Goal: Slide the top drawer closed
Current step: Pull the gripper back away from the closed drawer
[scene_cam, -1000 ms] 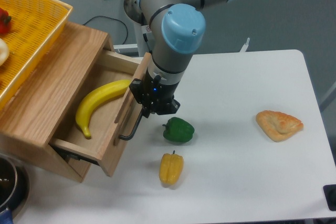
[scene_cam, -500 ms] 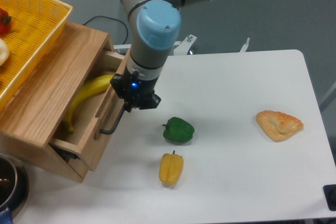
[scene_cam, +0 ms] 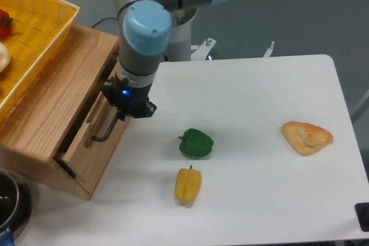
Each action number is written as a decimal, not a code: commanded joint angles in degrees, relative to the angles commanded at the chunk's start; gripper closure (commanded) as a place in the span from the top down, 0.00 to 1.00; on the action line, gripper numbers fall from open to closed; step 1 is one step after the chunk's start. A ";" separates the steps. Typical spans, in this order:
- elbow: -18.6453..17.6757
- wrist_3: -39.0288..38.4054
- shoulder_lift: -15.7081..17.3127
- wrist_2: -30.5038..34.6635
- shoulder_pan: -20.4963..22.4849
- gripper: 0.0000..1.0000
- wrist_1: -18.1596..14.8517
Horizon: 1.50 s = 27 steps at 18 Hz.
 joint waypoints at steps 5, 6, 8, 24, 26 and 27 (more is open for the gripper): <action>0.00 -1.41 -0.17 -0.09 -1.15 0.08 0.09; 0.00 -1.41 -0.17 -0.17 -1.15 0.08 0.09; 0.00 -1.41 -0.35 -0.18 -1.15 0.08 0.18; 0.97 17.02 -3.33 11.06 12.91 0.99 12.65; 1.05 20.37 -5.35 11.60 14.93 0.99 14.32; 1.14 21.78 -6.32 11.78 15.72 0.99 15.02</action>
